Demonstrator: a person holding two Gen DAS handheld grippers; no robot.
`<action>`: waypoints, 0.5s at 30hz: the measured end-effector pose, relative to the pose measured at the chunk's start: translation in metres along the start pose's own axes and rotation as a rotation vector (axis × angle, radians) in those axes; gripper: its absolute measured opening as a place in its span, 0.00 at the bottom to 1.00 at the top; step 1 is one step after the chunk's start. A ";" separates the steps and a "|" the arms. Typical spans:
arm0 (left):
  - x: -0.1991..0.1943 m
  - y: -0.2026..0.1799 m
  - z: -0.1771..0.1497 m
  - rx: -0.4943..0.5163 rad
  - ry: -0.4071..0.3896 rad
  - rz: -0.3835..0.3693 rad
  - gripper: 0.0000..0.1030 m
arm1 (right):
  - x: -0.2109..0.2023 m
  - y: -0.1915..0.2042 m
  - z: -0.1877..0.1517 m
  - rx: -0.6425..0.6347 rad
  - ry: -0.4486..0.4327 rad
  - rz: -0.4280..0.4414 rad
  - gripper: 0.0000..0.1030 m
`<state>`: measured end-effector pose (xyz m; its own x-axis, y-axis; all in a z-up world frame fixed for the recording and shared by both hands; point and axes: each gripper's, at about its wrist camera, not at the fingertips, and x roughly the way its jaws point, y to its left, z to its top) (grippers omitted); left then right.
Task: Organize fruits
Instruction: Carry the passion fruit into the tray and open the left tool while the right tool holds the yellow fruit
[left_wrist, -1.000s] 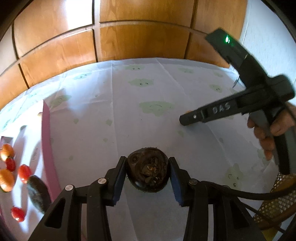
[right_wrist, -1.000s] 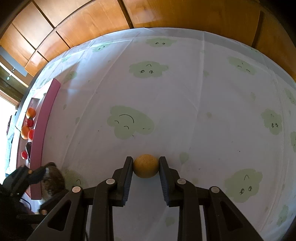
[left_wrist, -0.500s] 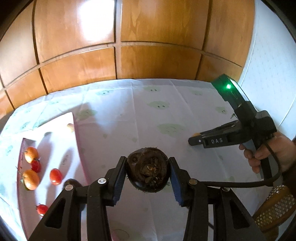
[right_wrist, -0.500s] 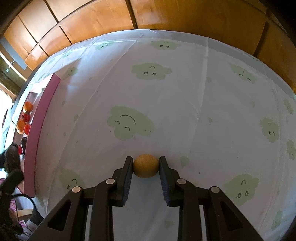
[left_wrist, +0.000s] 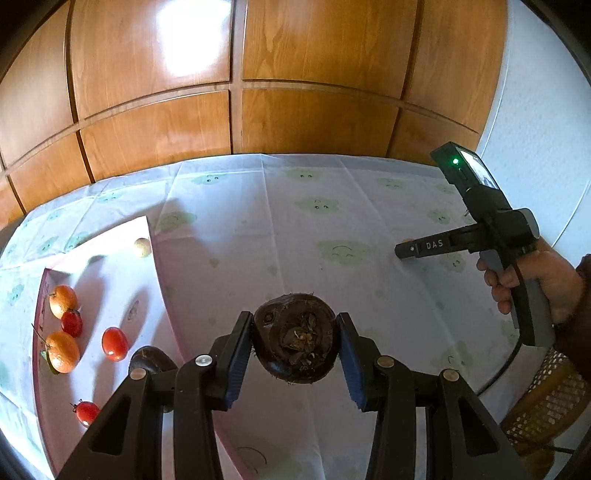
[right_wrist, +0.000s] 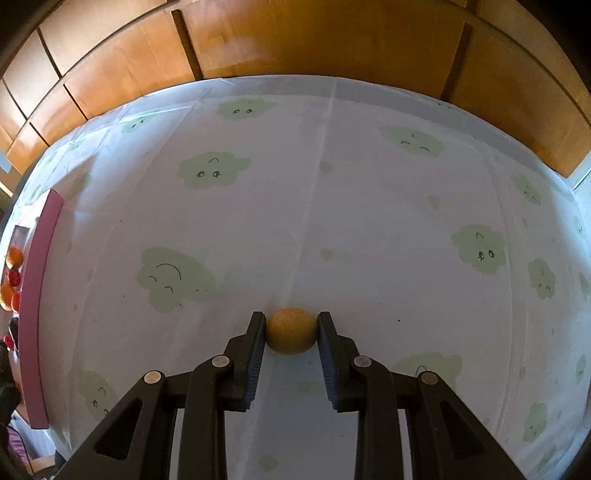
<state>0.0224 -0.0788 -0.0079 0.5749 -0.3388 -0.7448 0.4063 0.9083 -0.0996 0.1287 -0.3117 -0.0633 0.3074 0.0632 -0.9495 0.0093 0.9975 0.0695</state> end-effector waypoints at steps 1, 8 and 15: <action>0.000 0.000 0.000 -0.002 -0.002 0.004 0.44 | 0.000 0.001 0.000 -0.007 -0.001 0.001 0.27; 0.000 -0.002 0.001 0.002 -0.013 0.047 0.44 | 0.003 0.014 -0.001 -0.064 -0.001 -0.025 0.27; -0.006 -0.001 0.002 -0.003 -0.028 0.069 0.44 | 0.002 0.014 -0.001 -0.073 0.000 -0.037 0.28</action>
<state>0.0196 -0.0785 -0.0022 0.6210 -0.2819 -0.7313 0.3628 0.9305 -0.0507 0.1287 -0.2976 -0.0647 0.3077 0.0267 -0.9511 -0.0487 0.9987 0.0122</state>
